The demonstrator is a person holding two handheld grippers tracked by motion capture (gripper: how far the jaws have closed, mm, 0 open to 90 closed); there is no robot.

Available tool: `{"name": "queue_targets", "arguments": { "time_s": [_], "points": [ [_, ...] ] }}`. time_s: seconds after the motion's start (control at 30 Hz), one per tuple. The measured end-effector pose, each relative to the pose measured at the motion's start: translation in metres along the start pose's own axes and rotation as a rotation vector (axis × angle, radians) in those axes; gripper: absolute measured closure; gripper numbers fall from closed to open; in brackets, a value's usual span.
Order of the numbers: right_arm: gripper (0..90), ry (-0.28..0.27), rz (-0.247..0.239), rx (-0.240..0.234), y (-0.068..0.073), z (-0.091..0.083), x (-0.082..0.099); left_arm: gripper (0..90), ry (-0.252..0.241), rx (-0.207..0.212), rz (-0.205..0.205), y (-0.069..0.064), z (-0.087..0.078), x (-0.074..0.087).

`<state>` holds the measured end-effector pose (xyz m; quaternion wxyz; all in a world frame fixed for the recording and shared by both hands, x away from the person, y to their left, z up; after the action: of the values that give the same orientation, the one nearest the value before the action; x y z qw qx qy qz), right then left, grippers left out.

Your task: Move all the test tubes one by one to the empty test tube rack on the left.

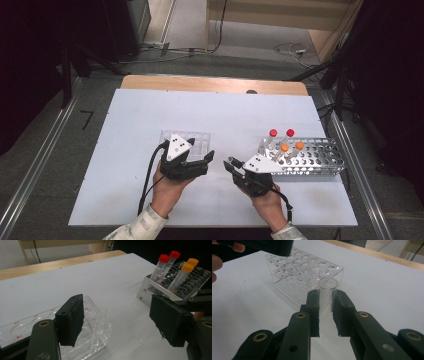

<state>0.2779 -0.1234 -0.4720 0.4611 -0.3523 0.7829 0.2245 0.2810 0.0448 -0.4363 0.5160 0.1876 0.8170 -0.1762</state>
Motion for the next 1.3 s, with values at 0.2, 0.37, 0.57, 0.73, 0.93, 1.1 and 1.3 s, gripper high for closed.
{"name": "queue_targets", "arguments": {
  "time_s": [0.2, 0.37, 0.57, 0.73, 0.93, 1.1, 1.3],
  "points": [
    [73.1, 0.020, -0.015, -0.023, 0.011, 0.013, -0.002, 32.7, 0.006, 0.037, 0.022, -0.011, 0.001, 0.002],
    [73.1, 0.015, -0.019, -0.036, 0.017, 0.019, -0.006, 49.2, 0.023, 0.119, 0.030, -0.020, 0.001, 0.003],
    [73.1, 0.006, -0.042, -0.039, 0.023, 0.025, -0.011, 64.0, 0.047, 0.151, 0.026, -0.022, 0.003, 0.005],
    [73.1, 0.000, -0.048, -0.039, 0.025, 0.026, -0.014, 70.6, 0.057, 0.148, 0.011, -0.018, 0.003, 0.006],
    [73.1, -0.003, -0.054, -0.036, 0.025, 0.026, -0.015, 70.6, 0.071, 0.142, 0.009, -0.017, 0.005, 0.007],
    [73.1, -0.002, -0.057, -0.035, 0.027, 0.026, -0.015, 73.9, 0.072, 0.136, 0.013, -0.016, 0.005, 0.007],
    [71.6, -0.003, -0.061, -0.043, 0.027, 0.026, -0.015, 76.6, 0.073, 0.138, 0.010, -0.014, 0.004, 0.006]
  ]
}}
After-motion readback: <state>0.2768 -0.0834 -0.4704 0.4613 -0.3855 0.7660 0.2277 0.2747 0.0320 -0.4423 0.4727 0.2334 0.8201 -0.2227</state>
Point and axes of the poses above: each handheld gripper's, and its own axes: z roughly forward along the jaws, x roughly out of its underside, y roughly to its left, the point moved 5 cm from there along z, roughly forward along the jaws, and after that the axes turned 4 degrees about -x, right-handed, at the moved point
